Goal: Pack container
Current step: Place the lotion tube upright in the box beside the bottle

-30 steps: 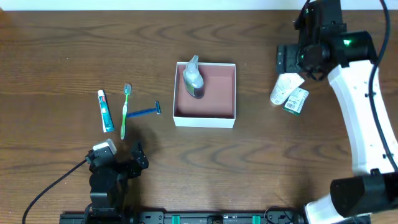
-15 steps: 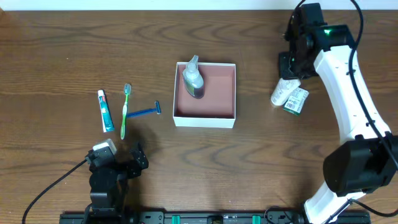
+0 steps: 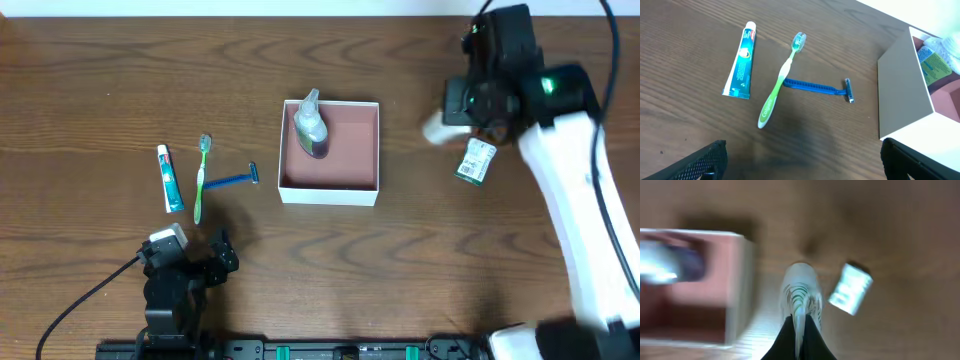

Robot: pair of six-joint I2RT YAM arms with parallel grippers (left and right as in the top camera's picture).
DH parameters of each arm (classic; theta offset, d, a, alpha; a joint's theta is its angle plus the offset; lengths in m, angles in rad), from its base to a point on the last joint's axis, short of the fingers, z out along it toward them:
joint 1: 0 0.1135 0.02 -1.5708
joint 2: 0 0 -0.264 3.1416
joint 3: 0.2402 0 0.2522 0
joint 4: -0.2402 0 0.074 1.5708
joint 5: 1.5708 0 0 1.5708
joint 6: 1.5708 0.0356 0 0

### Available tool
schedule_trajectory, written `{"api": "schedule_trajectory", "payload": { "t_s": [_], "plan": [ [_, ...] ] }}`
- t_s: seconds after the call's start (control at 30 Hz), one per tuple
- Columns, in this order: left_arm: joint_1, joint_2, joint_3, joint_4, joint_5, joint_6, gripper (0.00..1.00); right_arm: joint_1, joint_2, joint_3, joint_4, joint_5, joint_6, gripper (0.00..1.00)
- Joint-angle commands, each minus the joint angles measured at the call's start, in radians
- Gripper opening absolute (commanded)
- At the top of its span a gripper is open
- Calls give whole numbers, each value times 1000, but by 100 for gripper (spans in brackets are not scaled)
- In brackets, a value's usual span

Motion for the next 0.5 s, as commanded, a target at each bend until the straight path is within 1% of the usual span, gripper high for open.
{"api": "schedule_trajectory", "payload": {
  "t_s": [0.0,0.1,0.2,0.37,0.47],
  "plan": [
    [-2,-1,-14,0,-1,17,98,121,-134,16,35,16,63,1],
    [-2,-1,-14,0,-1,17,98,212,-164,16,66,38,101,1],
    [-2,-1,-14,0,-1,17,98,277,-149,16,80,38,151,1],
    [-2,-1,-14,0,-1,17,98,316,-40,15,105,63,219,1],
    [-2,-1,-14,0,-1,17,98,316,53,15,152,68,225,1]
  ]
}}
